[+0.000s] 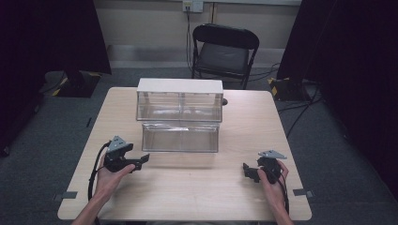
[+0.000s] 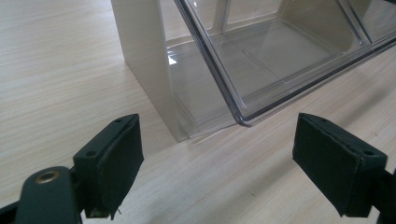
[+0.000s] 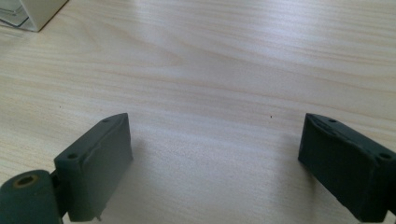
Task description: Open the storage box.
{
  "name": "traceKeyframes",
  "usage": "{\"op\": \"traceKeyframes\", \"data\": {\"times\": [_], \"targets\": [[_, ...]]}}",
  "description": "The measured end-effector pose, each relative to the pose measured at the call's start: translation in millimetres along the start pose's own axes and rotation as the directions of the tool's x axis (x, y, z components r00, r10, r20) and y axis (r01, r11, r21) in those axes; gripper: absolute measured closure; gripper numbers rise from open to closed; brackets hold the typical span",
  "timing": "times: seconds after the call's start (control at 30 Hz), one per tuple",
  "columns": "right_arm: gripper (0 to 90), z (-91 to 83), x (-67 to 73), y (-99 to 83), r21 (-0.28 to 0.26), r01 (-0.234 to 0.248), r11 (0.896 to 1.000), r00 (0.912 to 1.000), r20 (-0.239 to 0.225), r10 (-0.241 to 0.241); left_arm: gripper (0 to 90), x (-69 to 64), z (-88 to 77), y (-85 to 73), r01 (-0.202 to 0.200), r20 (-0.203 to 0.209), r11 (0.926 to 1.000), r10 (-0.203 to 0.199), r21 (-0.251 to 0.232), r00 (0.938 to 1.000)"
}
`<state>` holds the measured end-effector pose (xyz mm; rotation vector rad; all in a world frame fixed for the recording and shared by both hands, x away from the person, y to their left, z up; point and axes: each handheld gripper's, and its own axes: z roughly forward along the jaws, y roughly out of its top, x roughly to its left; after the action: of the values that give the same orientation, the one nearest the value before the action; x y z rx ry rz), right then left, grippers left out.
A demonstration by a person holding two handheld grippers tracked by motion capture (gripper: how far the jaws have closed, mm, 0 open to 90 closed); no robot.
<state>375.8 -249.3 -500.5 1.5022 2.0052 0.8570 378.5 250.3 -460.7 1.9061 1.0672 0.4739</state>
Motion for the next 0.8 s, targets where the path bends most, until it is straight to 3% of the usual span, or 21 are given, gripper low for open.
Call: {"op": "traceKeyframes", "data": {"times": [0.17, 0.53, 0.7, 0.8], "targets": [[9.0, 0.0, 0.0, 0.0, 0.000, 0.000, 1.000, 1.0000, 0.000, 0.000, 15.9, -0.9, 9.9, 0.4, -0.017, -0.006, 0.9997, 0.017, 0.020, 0.9998], [9.0, 0.0, 0.0, 0.0, 0.000, 0.000, 1.000, 1.0000, 0.000, 0.000, 15.9, 2.4, 17.2, 2.1, 0.017, 0.010, 0.9998, -0.017, 0.010, 0.9998], [9.0, 0.0, -0.1, 0.0, 0.000, 0.000, 1.000, 1.0000, 0.000, 0.000, 15.9, 1.5, 20.7, 1.1, 0.010, 0.029, 0.9998, -0.011, 0.019, 0.9995], [9.0, 0.0, 0.0, 0.0, 0.000, 0.000, 1.000, 1.0000, 0.000, 0.000, 16.2, -2.0, 19.7, 2.1, 0.008, 0.035, 1.0000, -0.008, 0.002, 0.9993]]}}
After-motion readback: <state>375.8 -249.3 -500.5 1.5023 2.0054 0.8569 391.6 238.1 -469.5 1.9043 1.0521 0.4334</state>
